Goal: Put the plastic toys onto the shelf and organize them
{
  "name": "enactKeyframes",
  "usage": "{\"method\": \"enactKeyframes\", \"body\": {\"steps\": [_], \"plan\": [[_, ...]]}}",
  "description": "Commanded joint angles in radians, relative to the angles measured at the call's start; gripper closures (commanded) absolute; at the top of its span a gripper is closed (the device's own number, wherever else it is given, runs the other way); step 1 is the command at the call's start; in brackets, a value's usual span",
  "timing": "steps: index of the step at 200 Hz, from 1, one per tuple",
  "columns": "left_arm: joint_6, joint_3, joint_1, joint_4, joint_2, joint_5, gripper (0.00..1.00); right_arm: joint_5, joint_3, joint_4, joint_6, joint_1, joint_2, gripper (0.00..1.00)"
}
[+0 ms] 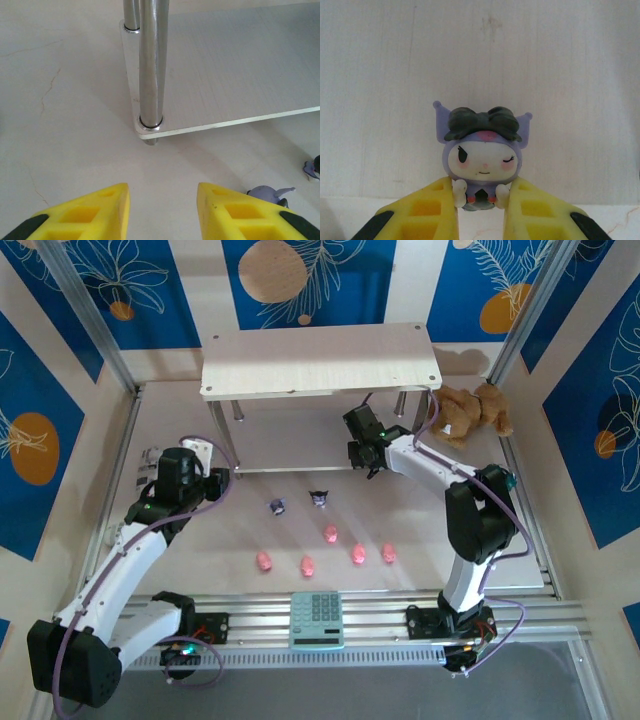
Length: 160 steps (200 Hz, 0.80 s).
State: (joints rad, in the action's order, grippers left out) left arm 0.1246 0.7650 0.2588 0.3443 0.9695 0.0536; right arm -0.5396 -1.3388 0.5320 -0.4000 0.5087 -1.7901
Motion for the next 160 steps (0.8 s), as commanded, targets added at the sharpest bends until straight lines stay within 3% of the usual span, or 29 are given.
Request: {"method": "enactKeyframes", "body": {"steps": [1, 69, 160], "plan": [[-0.011, 0.034, 0.008, 0.014, -0.006, 0.014, 0.60, -0.015, -0.040, -0.036, 0.034, -0.011, -0.018, 0.78], [-0.013, 0.039, 0.009, 0.017, 0.014, 0.015, 0.56, 0.020, -0.102, -0.007, 0.035, -0.034, -0.088, 0.77], [-0.011, 0.045, 0.009, 0.011, 0.034, 0.015, 0.54, 0.058, -0.115, 0.015, 0.011, -0.062, -0.116, 0.66]]}}
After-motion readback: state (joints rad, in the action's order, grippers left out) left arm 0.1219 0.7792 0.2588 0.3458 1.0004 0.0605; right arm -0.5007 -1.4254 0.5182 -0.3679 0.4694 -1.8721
